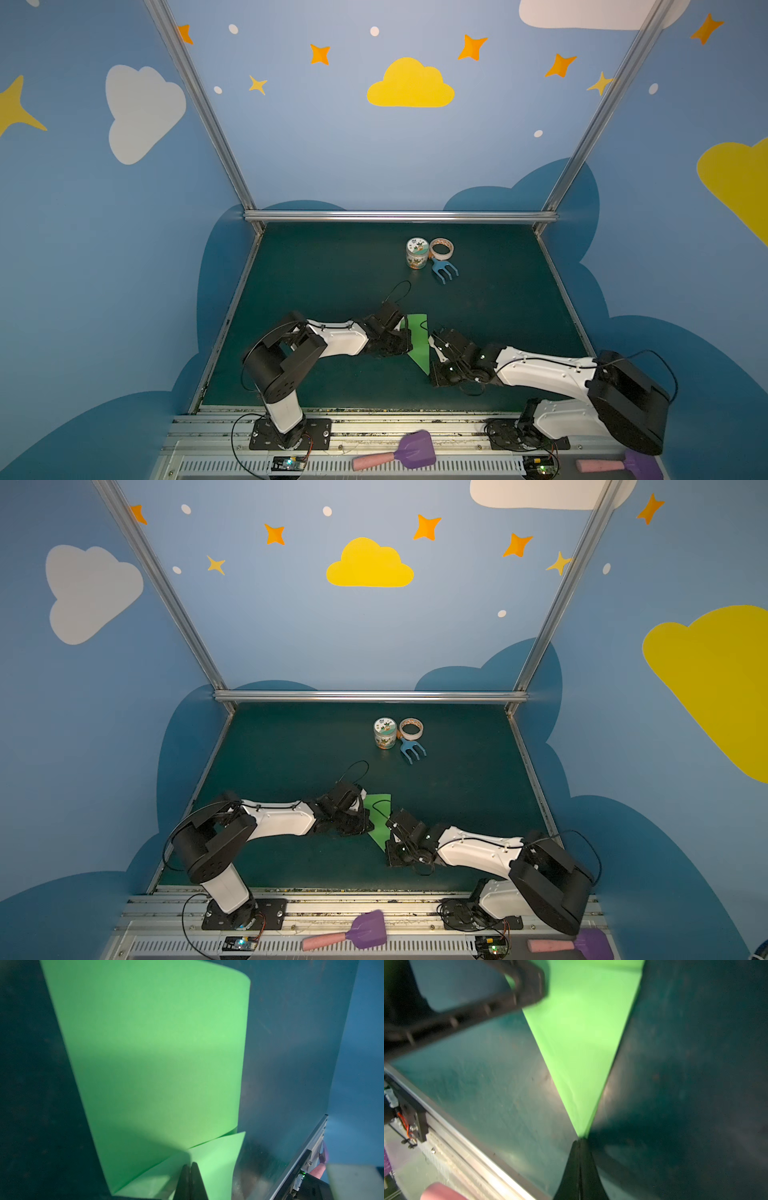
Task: Fold a paper plane with a square sheet of paper (fold left side to right side)
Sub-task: 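Raise both grippers off the green sheet and move them farther from the robot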
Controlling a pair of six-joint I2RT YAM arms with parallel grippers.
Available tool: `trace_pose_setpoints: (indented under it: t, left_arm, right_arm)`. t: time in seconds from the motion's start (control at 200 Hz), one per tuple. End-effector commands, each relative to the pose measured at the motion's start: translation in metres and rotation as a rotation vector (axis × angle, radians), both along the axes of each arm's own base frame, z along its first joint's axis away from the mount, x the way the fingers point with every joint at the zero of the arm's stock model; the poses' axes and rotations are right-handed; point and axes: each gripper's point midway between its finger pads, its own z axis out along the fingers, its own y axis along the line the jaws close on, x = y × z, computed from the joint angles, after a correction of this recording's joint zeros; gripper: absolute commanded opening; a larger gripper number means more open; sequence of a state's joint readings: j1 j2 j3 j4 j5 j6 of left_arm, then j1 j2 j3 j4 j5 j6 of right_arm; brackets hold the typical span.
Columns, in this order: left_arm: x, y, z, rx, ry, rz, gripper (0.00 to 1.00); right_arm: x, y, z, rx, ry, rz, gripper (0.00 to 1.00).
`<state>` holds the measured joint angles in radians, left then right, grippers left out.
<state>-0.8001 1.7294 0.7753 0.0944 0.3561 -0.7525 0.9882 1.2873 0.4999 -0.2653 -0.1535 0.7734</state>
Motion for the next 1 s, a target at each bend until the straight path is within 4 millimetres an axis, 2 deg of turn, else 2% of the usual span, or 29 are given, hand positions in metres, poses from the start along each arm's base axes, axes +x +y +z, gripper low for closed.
trace_pose_setpoints:
  t: [0.0, 0.16, 0.27, 0.385, 0.486, 0.521, 0.546, 0.656, 0.856, 0.996]
  left_arm:
    - [-0.007, 0.016, -0.015, 0.088, 0.025, 0.024, 0.04]
    - [0.010, 0.004, 0.037, 0.042, -0.058, 0.027, 0.05]
    - [0.016, 0.010, 0.065, 0.047, -0.097, 0.056, 0.20]
    - [0.023, 0.031, 0.079, 0.094, -0.123, 0.123, 0.36]
    - [0.026, 0.050, 0.085, 0.120, -0.133, 0.160, 0.43]
    - [0.025, 0.055, 0.087, 0.120, -0.134, 0.172, 0.45]
    - [0.025, 0.059, 0.087, 0.120, -0.133, 0.181, 0.46]
    - [0.020, 0.075, 0.089, 0.105, -0.118, 0.214, 0.51]
    - [0.006, 0.088, 0.088, 0.098, -0.100, 0.220, 0.55]
    - [-0.005, 0.084, 0.085, 0.048, -0.045, 0.215, 0.56]
  right_arm:
    - [-0.021, -0.053, -0.018, -0.173, 0.081, -0.072, 0.00]
    - [0.005, -0.056, 0.014, -0.083, 0.002, -0.171, 0.00]
    - [0.025, -0.055, 0.031, -0.036, -0.012, -0.200, 0.00]
    - [0.048, -0.048, 0.042, 0.001, -0.016, -0.212, 0.00]
    - [0.066, -0.039, 0.049, 0.029, 0.000, -0.204, 0.00]
    - [0.068, -0.038, 0.044, 0.019, 0.019, -0.195, 0.00]
    - [0.077, -0.032, 0.049, 0.033, 0.013, -0.185, 0.00]
    - [0.091, -0.020, 0.037, 0.024, 0.054, -0.148, 0.00]
    - [0.114, 0.004, 0.015, 0.018, 0.129, -0.082, 0.00]
    - [0.128, 0.019, 0.006, 0.018, 0.163, -0.062, 0.00]
